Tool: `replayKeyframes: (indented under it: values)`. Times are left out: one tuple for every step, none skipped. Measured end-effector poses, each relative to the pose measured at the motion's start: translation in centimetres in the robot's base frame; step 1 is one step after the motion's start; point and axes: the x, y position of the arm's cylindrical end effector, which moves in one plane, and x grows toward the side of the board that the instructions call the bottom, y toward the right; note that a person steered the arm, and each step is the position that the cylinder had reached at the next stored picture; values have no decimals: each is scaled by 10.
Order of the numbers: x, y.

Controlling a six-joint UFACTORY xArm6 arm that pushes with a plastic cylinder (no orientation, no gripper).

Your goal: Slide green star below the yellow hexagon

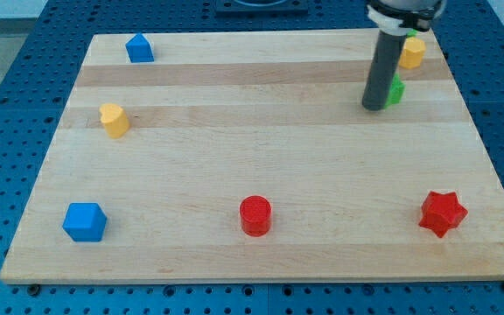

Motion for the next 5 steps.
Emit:
replayKeyframes:
  values:
    - [0, 17]
    - [-2, 23]
    - [-11, 23]
    - [-13, 23]
    - [-17, 23]
